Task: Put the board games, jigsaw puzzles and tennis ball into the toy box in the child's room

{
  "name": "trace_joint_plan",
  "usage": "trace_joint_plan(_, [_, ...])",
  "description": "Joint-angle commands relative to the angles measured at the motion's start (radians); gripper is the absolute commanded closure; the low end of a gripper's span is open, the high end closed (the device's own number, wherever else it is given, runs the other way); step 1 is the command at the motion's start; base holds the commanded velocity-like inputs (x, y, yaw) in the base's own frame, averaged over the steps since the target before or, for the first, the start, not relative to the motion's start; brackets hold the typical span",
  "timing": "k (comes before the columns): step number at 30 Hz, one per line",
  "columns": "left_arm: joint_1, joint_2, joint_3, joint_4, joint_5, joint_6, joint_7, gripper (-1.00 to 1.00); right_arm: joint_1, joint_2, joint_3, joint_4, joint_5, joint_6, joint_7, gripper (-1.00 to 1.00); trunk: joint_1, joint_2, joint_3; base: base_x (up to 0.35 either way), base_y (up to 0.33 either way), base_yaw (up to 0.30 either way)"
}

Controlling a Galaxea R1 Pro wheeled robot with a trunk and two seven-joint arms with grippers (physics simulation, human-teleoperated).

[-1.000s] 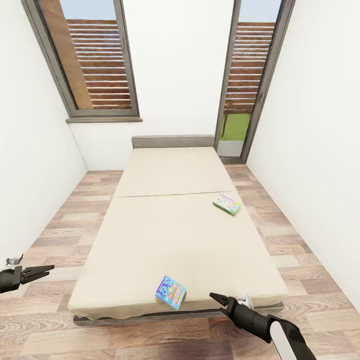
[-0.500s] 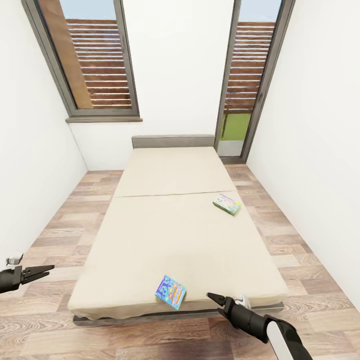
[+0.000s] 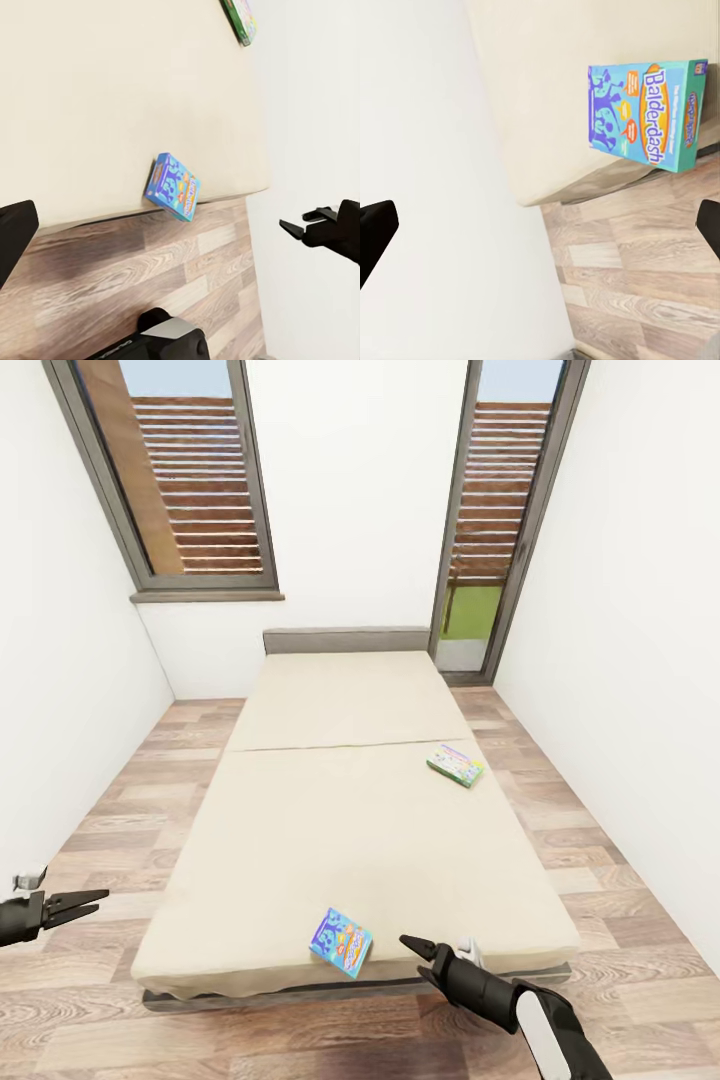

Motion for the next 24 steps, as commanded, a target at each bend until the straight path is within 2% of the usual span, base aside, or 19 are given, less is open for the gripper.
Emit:
trace_joint_plan(1, [-0.001, 0.000, 0.000, 0.000, 0.000, 0.012, -0.004, -1.00, -0.003, 0.003, -0.004, 0.003, 0.000, 0.009, 0.002, -1.00, 0.004, -0.008, -0.004, 0.000, 0.000, 0.000])
trace_joint_plan(10, [-0.003, 0.000, -0.002, -0.001, 0.000, 0.028, -0.004, -1.00, -0.016, 0.007, -0.009, 0.051, -0.021, 0.029, 0.004, -1.00, 0.038, -0.071, -0.032, 0.000, 0.000, 0.000])
trace_joint_plan(24, [-0.004, 0.000, -0.002, -0.001, -0.001, 0.061, -0.004, -1.00, -0.018, 0.009, -0.010, 0.061, -0.049, 0.034, 0.004, -1.00, 0.092, -0.169, -0.076, 0.000, 0.000, 0.000])
